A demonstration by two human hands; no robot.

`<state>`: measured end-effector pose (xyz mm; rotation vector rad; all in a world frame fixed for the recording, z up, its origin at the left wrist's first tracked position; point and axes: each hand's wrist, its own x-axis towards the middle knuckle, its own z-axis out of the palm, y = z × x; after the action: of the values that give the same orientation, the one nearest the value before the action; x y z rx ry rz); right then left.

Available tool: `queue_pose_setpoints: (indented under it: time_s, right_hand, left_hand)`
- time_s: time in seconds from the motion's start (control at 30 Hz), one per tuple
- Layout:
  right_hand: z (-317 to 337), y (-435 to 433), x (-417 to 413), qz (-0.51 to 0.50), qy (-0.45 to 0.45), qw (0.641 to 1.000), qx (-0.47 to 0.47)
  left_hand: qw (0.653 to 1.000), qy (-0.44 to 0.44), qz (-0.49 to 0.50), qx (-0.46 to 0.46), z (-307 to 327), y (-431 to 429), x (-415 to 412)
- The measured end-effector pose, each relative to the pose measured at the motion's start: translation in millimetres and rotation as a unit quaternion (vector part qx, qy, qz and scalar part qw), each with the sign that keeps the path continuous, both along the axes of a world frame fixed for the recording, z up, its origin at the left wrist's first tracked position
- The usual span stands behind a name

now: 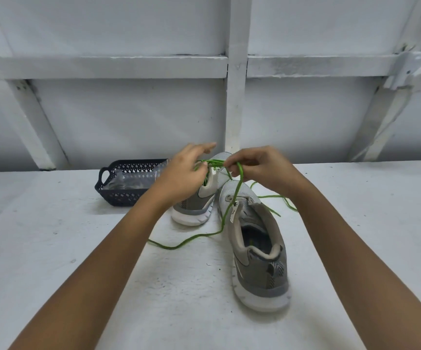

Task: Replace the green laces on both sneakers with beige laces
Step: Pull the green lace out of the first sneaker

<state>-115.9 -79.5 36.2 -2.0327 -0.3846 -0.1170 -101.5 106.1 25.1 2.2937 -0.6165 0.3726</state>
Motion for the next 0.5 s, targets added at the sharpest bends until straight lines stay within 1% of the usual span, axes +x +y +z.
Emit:
queue_pose_setpoints:
  time_s: [0.07,0.13,0.2,0.27,0.3,0.33,0.37,0.4,0.43,0.5]
  right_hand:
    - [1,4,-4,0.044,0.003,0.999,0.010]
    - [1,7,-6,0.060,0.005,0.998,0.023]
    - [-3,9,-5,0.054,0.022,0.997,0.045]
    - [-8,11,-5,0.037,0.086,0.987,0.129]
    - [-9,13,-6,0.032,0.142,0.971,0.190]
    - [-9,15,-8,0.036,0.206,0.947,0.245]
    - [-9,16,-10,0.050,0.263,0.924,0.272]
    - [-9,16,-12,0.069,0.306,0.912,0.264]
    - [-10,16,-14,0.089,0.328,0.911,0.233]
    - [-9,14,-15,0.104,0.299,0.934,0.165]
  left_hand:
    - [0.998,0.013,-0.039,0.043,5,-1,-2]
    - [0.996,0.057,-0.061,0.042,8,-2,-3]
    - [0.993,0.091,-0.066,0.031,7,-1,-3]
    - [0.993,0.099,-0.052,0.036,5,0,-2]
    - [0.994,0.092,-0.037,0.039,4,0,-1]
    - [0.996,0.084,-0.022,0.035,3,1,0]
    - [0.996,0.083,-0.010,0.020,2,2,1]
    - [0.996,0.092,-0.002,-0.001,2,3,2]
    - [0.995,0.101,0.007,-0.016,2,4,3]
    - [0.994,0.099,0.038,-0.018,2,8,6]
